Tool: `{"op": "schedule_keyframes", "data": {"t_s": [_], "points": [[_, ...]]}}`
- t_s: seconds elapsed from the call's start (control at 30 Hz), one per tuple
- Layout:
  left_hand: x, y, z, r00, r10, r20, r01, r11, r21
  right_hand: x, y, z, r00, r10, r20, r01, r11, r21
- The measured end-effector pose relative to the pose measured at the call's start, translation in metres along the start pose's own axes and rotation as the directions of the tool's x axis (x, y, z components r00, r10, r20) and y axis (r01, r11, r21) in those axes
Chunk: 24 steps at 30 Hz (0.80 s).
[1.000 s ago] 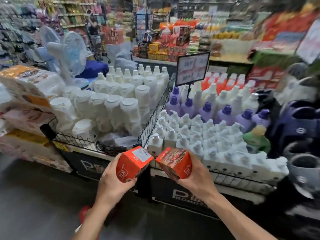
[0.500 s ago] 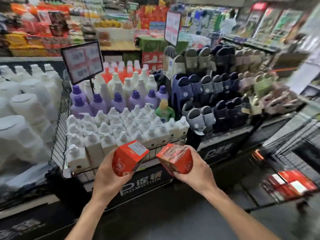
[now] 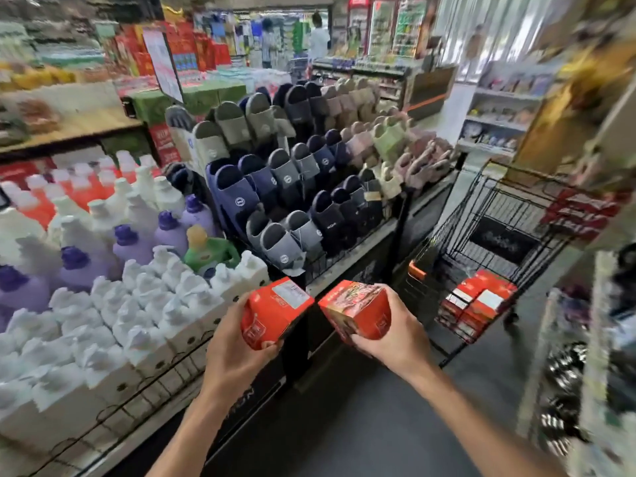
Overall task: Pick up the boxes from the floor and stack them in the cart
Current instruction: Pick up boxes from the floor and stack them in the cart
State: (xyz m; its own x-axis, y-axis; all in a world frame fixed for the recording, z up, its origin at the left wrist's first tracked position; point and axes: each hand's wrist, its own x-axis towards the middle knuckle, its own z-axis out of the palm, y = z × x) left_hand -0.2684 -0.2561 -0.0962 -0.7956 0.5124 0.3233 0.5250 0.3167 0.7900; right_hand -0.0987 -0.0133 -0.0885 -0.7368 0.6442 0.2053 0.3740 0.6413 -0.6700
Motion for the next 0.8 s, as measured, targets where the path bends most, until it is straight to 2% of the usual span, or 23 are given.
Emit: {"op": "schedule_keyframes", "data": {"t_s": [0.2, 0.4, 0.8], "points": [[0.061, 0.049, 0.098, 0.987, 0.109, 0.116, -0.108, 0.994, -0.019, 0.04, 0.083, -0.057, 0.997, 0.058, -0.059, -0.057, 0.998, 0.023], [0.109, 0.074, 0.19, 0.97, 0.121, 0.213, -0.12, 0.993, -0.019, 0.062, 0.152, -0.1, 0.969, 0.17, -0.178, -0.174, 0.985, -0.009], [0.219, 0.09, 0.336, 0.894, 0.202, 0.401, -0.181, 0.979, -0.091, 0.133, 0.24, -0.129, 0.875, 0.393, -0.283, -0.427, 0.902, -0.068]]}}
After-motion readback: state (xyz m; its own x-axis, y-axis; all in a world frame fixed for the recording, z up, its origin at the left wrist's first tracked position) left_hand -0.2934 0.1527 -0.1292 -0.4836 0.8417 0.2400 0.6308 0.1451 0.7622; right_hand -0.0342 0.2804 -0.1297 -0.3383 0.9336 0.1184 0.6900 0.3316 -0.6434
